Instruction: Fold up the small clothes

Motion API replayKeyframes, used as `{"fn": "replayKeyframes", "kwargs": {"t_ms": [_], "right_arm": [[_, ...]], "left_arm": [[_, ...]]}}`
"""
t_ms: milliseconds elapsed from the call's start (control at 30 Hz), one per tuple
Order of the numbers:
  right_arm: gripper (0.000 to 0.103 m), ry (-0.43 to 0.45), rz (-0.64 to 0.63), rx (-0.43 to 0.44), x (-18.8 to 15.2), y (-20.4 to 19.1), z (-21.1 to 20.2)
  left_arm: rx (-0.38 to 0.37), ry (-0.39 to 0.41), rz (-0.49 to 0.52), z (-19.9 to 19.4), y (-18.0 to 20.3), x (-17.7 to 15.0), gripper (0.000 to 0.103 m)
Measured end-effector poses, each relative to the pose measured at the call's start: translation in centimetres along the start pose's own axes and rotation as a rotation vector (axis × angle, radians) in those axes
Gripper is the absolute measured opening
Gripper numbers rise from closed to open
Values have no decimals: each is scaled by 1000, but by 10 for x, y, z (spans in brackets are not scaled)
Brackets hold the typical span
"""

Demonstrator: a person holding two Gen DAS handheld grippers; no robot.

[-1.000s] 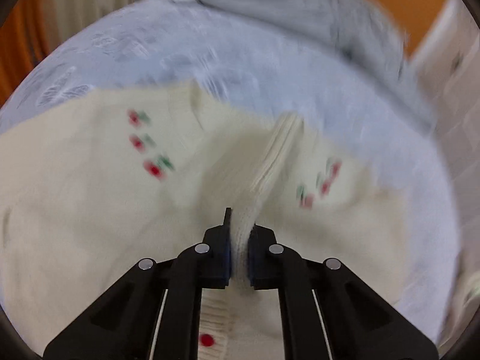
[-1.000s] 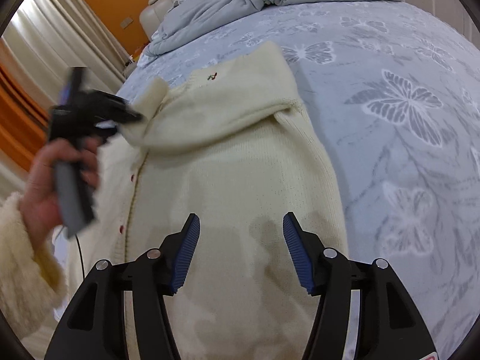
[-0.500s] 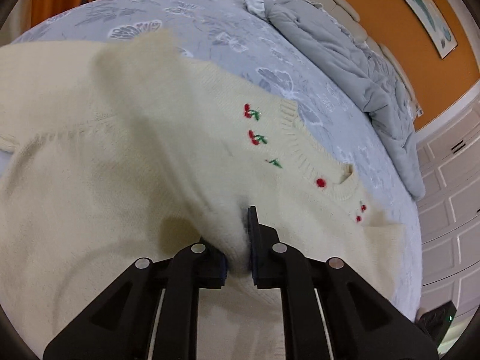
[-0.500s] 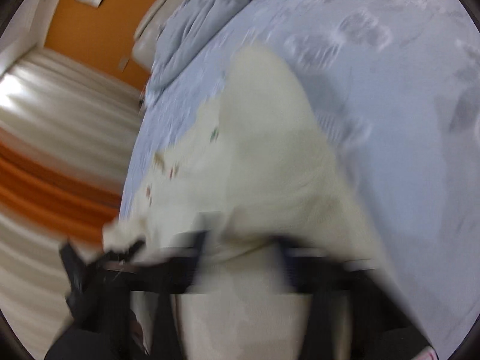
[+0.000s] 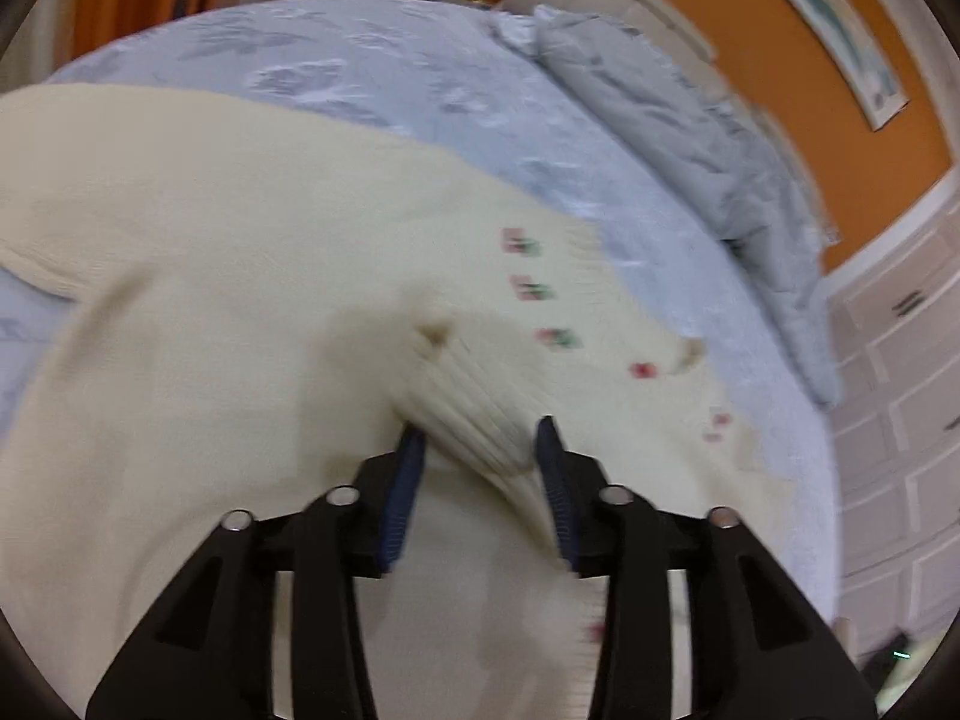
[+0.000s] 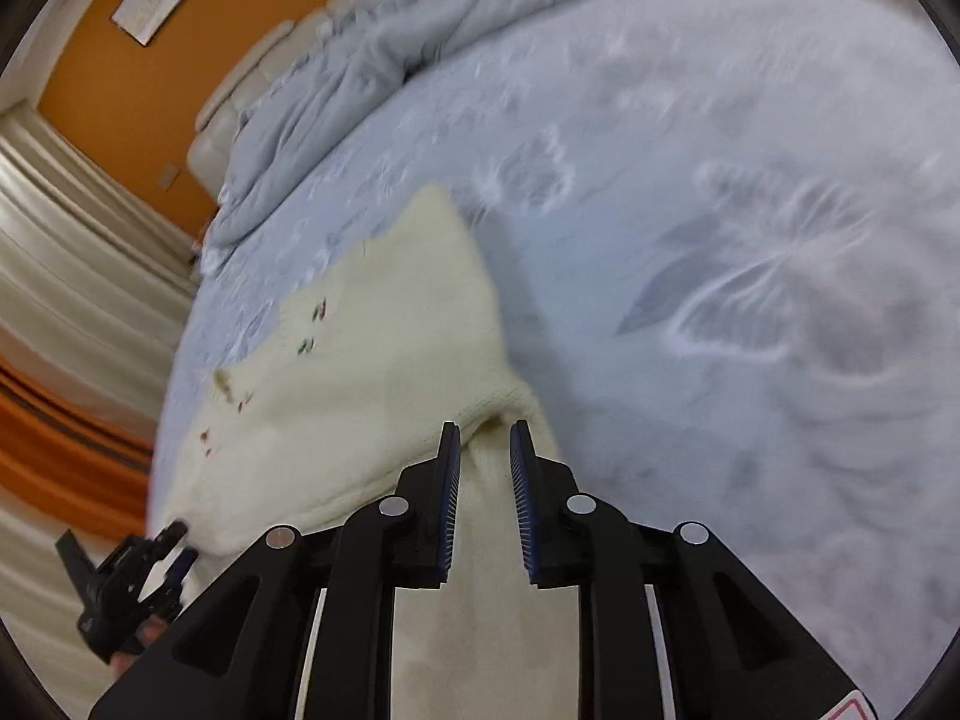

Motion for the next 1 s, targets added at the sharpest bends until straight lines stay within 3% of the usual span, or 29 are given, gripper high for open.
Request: {"fn": "replayKeyframes", "kwargs": {"t_ms": [67,133,167,200,300,367,467,600,700,767,833,867,900,1000], "right_arm": [[18,-25,-92,-6,3,-19,14],[17,-110,-164,-53,1,-25,47],[9,-169,-184,-103,-5,-20,67],[8,-192,-200,-119,-10,-17,76],[13,-178,-227,-144,-11,-27,49],[17,-139,-244,-91,-26,-34,15],[19,-149,-309,-47,-69,-39,-30],[24,-239,-337,-32,-132,-35,-60],[26,-326,-319,-49,-169,-32,-69],[26,-367,-287,-54,-186,-32,-73],[26,-380,-275,-50,-194,-38,-78],[27,-376,-280,-55,-195,-41,-81],[28,-367,-288,-57,-196,-43,-83],[39,-329,-321,-57,-193,-54,-89]], "left_arm": [[12,-26,22,11,-6,-2,39],[48,-14,63,13,-1,-2,39],[57,-11,59,12,1,-1,39],[51,-9,42,9,1,0,39],[14,16,-59,-19,-20,7,39],[10,61,-135,-47,-53,18,43],[119,138,-269,-88,-129,36,66],[295,230,-496,-136,-256,68,69],[338,237,-634,-145,-321,83,68],[299,272,-692,-146,-346,99,67],[344,280,-691,-146,-351,114,49],[345,249,-669,-140,-349,123,8],[323,220,-658,-136,-346,128,9],[265,319,-545,-155,-292,151,8]]}}
Point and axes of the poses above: each gripper's, at about its wrist camera, not at the fingertips, and z roughly the way its jaws point, y to its right, x to its top, the point moved 5 cm from there along z, roughly the way its jaws point, and after that the axes turned 2 degrees about -y, right-handed, at the moved point
